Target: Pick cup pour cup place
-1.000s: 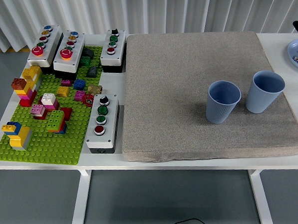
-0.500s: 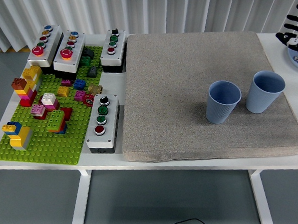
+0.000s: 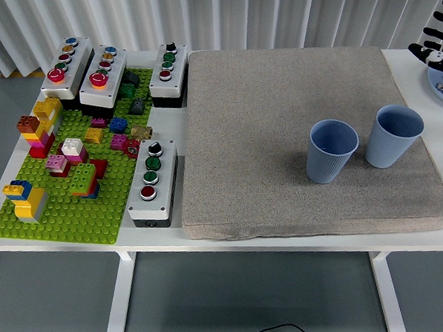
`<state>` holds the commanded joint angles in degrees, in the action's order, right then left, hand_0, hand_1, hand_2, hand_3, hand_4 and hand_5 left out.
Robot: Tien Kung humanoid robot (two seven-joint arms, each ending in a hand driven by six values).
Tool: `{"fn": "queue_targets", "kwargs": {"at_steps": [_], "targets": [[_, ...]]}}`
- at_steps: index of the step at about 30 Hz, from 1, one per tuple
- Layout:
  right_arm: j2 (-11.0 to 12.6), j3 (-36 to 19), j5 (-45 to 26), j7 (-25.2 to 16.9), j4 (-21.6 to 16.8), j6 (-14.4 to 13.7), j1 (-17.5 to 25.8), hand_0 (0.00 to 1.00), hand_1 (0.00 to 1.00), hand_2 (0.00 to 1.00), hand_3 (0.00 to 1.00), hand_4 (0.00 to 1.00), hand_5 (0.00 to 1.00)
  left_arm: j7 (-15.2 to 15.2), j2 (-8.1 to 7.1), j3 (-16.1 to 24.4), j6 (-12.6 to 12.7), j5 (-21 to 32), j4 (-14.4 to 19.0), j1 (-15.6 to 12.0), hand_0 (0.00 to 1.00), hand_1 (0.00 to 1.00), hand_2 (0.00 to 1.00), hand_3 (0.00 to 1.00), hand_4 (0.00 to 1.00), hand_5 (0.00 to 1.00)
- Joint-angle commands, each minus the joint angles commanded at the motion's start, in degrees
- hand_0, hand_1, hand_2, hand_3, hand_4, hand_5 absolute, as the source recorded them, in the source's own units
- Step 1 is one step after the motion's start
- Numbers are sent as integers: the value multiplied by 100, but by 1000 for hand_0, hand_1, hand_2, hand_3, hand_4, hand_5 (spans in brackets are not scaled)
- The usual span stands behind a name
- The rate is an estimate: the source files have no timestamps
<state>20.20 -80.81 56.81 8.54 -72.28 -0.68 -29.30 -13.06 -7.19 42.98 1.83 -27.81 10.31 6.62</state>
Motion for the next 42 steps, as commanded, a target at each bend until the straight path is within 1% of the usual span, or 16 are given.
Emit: {"fn": "queue_targets", "kwargs": {"at_steps": [11,12,17,18,20,42], "targets": [[21,-111,-31,3,-117,1,34,853,846,940,977,844,247,78,10,-21,64,89,0,-1,745,774,825,669,504,921],[18,-108,-27,4,-122,2,41,854,846,941,977,865,263,80,10,-21,66,98,0,-5,747,774,825,669,505,919],[15,-108,-18,27,-178,0,128,854,846,941,977,865,263,73,11,-6,74,65,0,-31,747,774,825,669,505,919],[19,-110,-15,32,-217,4,158,855,845,940,977,883,280,72,11,-23,72,78,0,-36,746,775,825,670,505,919],[18,-119,-9,36,-243,5,180,855,845,940,977,883,280,70,11,-35,69,84,0,-40,746,775,825,670,505,919],[9,-167,0,50,-239,24,191,856,846,940,977,876,299,31,9,16,57,-6,0,-43,746,775,825,670,503,913]]}}
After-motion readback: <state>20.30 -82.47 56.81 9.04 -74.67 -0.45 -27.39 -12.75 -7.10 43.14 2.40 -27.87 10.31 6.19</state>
